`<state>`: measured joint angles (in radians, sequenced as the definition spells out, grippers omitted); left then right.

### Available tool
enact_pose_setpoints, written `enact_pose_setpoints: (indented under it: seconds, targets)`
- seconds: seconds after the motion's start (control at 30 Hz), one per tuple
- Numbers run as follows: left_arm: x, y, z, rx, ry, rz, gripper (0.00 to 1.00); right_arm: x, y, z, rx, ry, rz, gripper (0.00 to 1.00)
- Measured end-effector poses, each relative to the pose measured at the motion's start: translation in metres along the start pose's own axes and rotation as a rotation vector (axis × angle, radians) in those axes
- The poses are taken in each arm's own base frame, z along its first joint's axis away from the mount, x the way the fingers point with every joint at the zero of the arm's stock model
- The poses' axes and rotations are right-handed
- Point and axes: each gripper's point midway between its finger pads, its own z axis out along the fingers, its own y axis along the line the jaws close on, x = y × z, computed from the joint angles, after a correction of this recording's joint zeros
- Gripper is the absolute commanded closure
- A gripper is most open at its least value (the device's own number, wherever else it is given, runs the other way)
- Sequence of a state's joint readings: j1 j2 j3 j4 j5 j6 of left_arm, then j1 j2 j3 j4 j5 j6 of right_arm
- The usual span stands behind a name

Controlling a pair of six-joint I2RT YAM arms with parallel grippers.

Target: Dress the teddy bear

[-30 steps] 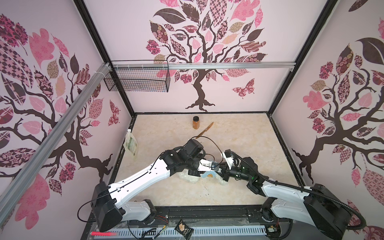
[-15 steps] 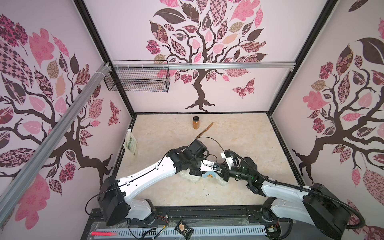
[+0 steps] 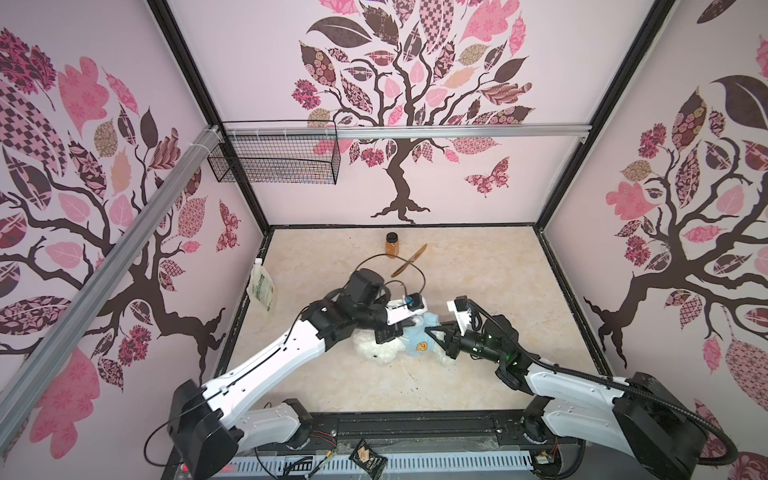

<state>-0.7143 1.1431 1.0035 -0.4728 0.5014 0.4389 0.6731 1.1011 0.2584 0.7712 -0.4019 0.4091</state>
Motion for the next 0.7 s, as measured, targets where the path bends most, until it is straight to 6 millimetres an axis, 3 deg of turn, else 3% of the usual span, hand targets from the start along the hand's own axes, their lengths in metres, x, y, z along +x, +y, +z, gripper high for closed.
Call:
enact_pose_setpoints:
  seconds: [0.13, 0.33, 0.43, 0.53, 0.7]
  targets:
    - [-0.016, 0.011, -0.015, 0.012, -0.202, -0.222, 1.0, -0.018, 0.007, -0.003, -0.016, -0.072, -0.015, 1.0]
    - [-0.011, 0.017, -0.014, 0.051, -0.291, -0.432, 1.0, -0.014, 0.004, 0.0, -0.013, -0.066, 0.005, 0.99]
    - [-0.005, 0.009, -0.007, 0.048, -0.25, -0.409, 1.0, -0.008, 0.004, 0.002, -0.027, -0.04, 0.013, 1.0]
    - [0.013, -0.012, 0.008, 0.053, -0.139, -0.32, 1.0, 0.006, 0.003, 0.004, -0.042, 0.015, 0.027, 1.0]
    - [0.04, -0.02, 0.018, 0.055, 0.025, -0.219, 0.78, 0.02, 0.007, 0.005, -0.077, 0.075, 0.023, 1.0]
